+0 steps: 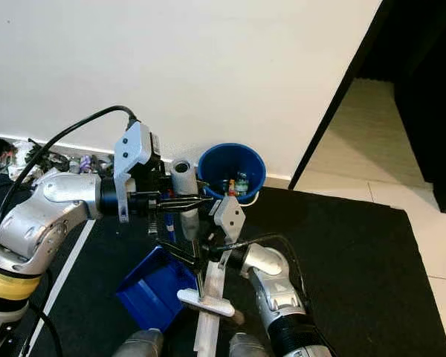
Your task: Sweep floor
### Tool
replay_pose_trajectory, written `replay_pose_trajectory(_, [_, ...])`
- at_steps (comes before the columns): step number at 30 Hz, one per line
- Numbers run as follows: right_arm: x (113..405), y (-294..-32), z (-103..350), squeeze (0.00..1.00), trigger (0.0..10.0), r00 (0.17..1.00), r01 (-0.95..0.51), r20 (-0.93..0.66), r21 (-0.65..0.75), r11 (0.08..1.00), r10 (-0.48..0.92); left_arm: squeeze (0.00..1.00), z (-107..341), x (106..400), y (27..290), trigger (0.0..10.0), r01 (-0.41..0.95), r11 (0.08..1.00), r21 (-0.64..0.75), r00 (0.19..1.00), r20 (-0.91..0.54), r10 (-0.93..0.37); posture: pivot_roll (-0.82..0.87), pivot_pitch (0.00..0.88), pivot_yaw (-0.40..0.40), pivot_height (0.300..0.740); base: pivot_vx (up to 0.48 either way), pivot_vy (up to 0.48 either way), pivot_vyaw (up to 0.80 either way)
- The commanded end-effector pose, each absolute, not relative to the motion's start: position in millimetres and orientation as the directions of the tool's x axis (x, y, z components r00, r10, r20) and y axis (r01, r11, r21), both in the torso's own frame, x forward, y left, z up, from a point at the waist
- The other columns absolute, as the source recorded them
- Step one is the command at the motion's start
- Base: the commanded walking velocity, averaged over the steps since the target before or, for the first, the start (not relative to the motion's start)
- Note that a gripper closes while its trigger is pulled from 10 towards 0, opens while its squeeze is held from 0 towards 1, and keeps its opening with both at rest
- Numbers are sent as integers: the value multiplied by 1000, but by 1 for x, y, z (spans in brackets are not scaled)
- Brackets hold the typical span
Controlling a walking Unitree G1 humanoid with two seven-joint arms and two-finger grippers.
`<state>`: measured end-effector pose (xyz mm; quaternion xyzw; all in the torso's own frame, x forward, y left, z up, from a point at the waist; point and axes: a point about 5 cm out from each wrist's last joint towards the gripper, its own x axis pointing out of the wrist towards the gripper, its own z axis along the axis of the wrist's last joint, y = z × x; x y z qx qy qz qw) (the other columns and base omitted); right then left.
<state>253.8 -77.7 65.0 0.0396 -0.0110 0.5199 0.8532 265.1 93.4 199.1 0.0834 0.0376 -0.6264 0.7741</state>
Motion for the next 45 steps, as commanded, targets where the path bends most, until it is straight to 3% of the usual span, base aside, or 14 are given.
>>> replay_pose_trajectory(1, [253,-77,66,0,0,456,-889,60,62,453,888,0,209,262,84,10000,982,161,102,174,-123,-977,127,0,-30,740,0,0,0])
replay_pose_trajectory(26, [257,-80,66,0,0,471,-881,60,80,466,880,0,208,262,90,10000,983,153,101,168,-156,-974,131,0,-35,740,0,0,0])
replay_pose_trajectory(27, [257,-80,67,0,0,473,-880,62,80,468,879,267,208,263,90,10000,983,155,94,169,-157,-973,131,0,-34,740,0,0,0])
replay_pose_trajectory(28, [258,-80,67,0,0,475,-879,64,80,470,878,267,208,263,90,10000,984,157,90,169,-158,-973,131,0,-34,740,0,0,0])
replay_pose_trajectory(29, [258,-80,67,0,0,480,-877,67,79,475,875,1000,208,264,91,10000,983,163,82,175,-164,-971,131,0,-34,740,0,0,0])
replay_pose_trajectory(40, [265,-87,71,0,0,534,-845,85,81,529,841,1000,208,265,95,10000,985,168,44,173,-143,-975,134,0,-34,740,0,0,0])
replay_pose_trajectory(45, [269,-94,75,0,0,551,-835,97,71,546,829,1000,209,264,106,10000,992,126,26,128,-171,-977,136,0,-33,740,0,0,0])
